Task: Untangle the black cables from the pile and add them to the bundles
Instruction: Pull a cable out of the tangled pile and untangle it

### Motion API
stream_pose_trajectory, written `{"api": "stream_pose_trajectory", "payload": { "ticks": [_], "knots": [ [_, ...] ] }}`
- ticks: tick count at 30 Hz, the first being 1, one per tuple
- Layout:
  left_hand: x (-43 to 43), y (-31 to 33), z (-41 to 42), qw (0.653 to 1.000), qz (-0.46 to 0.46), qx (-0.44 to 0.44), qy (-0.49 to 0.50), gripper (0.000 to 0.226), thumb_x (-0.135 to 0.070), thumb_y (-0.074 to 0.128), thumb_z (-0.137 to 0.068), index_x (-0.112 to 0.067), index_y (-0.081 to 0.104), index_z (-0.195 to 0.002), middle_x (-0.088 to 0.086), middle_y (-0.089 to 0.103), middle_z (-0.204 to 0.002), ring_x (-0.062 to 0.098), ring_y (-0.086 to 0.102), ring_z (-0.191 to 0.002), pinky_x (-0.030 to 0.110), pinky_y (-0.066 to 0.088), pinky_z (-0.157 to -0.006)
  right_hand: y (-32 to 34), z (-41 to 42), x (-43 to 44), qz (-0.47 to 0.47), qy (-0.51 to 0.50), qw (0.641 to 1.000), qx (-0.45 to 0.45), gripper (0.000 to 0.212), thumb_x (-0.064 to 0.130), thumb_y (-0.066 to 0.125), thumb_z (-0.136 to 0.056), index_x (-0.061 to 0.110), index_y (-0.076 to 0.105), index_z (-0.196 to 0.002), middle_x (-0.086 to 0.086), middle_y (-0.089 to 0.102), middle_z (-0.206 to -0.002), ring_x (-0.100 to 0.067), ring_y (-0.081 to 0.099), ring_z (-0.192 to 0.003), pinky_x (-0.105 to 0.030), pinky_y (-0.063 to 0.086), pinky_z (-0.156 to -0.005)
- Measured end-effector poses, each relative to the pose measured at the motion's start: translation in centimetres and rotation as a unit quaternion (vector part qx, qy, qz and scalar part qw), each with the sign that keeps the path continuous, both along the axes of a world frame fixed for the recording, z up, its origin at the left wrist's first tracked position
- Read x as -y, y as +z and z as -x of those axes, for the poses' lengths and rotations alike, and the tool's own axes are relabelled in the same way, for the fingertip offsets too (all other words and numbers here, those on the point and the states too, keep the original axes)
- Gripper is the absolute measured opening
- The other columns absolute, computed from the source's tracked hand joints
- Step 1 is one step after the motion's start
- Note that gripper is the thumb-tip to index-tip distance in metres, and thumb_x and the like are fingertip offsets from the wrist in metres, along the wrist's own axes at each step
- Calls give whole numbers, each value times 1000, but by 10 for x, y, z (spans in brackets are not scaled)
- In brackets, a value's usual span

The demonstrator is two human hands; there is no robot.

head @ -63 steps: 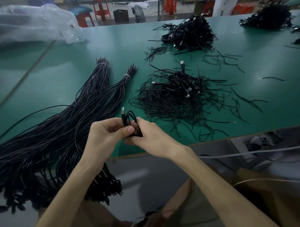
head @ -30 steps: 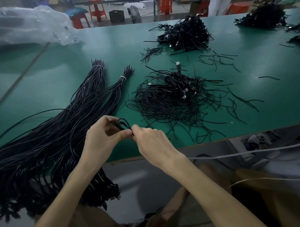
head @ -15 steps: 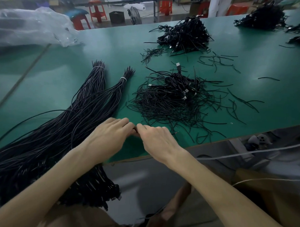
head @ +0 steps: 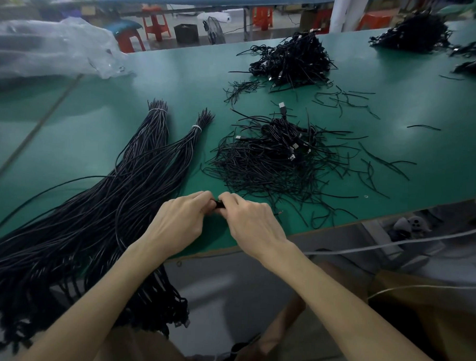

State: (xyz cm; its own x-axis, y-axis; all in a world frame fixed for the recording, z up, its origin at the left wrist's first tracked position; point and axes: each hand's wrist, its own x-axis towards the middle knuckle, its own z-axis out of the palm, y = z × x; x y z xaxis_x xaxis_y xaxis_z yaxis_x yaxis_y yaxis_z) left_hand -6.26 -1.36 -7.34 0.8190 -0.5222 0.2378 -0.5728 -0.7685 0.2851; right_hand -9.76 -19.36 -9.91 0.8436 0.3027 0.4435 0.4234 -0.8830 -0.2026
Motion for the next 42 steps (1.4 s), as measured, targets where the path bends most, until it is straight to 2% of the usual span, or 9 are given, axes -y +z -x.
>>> {"api": "stream_pose_trajectory", "payload": {
  "ticks": [3, 5, 8, 11, 15, 22, 31, 36, 42],
  "knots": [
    [1, -3, -1, 1000, 3, 4, 4, 27, -17, 47, -106, -21, 40, -80, -10, 46, -70, 19, 46, -56, 37, 34, -50, 1, 0, 0, -12, -1, 1000, -4, 25, 27, 47, -108, 9, 56, -122, -4, 65, -104, -26, 67, -88, -36, 47, -58],
    [2, -5, -4, 1000, 9, 3, 16, 30, -14, 48, -105, -22, 37, -79, -10, 44, -68, 24, 47, -57, 40, 37, -52, 0, -1, 0, -13, -11, 1000, 5, 30, 31, 50, -107, 8, 57, -125, -6, 61, -111, -25, 61, -100, -37, 53, -76],
    [1, -8, -10, 998, 29, -10, 47, 39, -14, 48, -105, -29, 32, -74, -11, 49, -67, 23, 49, -58, 41, 38, -53, -1, -1, 0, 10, -73, 996, 57, 40, 40, 43, -108, 10, 58, -129, -7, 58, -122, -27, 51, -115, -41, 42, -99],
    [-4, -10, -17, 993, 80, -39, 71, 33, -20, 42, -110, -26, 43, -77, -9, 53, -67, 19, 48, -58, 39, 36, -54, 2, -1, 3, -74, -117, 984, 109, 36, 28, 45, -108, 8, 56, -136, -10, 55, -133, -29, 47, -125, -45, 36, -106],
    [-8, -12, -24, 965, 225, -86, 102, 39, -33, 35, -112, -19, 51, -80, 13, 58, -72, 19, 46, -60, 37, 35, -54, 16, -16, 25, -134, -186, 968, 102, 38, 8, 56, -102, 6, 51, -140, -11, 50, -137, -26, 42, -130, -43, 33, -111],
    [-6, -17, -21, 974, 184, -92, 98, 40, -44, 30, -110, -24, 50, -82, -3, 50, -60, 10, 38, -46, 27, 28, -45, 22, -47, 62, -19, -222, 971, -89, 27, 27, 59, -104, 18, 59, -130, -6, 53, -131, -27, 39, -125, -41, 24, -104],
    [-3, -16, -20, 979, 157, -83, 104, 43, -49, 25, -108, -26, 49, -82, -4, 50, -59, 13, 37, -46, 29, 29, -46, 29, -57, 73, -112, -216, 962, -123, 5, 24, 71, -96, 23, 68, -93, 5, 59, -94, -23, 47, -109, -40, 24, -94],
    [-2, -16, -18, 979, 150, -84, 107, 43, -50, 24, -108, -26, 50, -82, -3, 50, -57, 14, 38, -45, 30, 29, -47, 35, -59, 75, -101, -209, 959, -162, 23, 27, 71, -96, 19, 61, -116, 2, 68, -99, -25, 51, -112, -43, 28, -99],
    [-2, -17, -18, 978, 152, -86, 112, 45, -50, 25, -108, -24, 52, -84, -2, 49, -57, 16, 39, -46, 35, 32, -48, 40, -63, 78, -154, -218, 946, -184, 16, 25, 77, -91, 21, 69, -105, 8, 66, -82, -24, 57, -107, -43, 28, -98]
  ]
}}
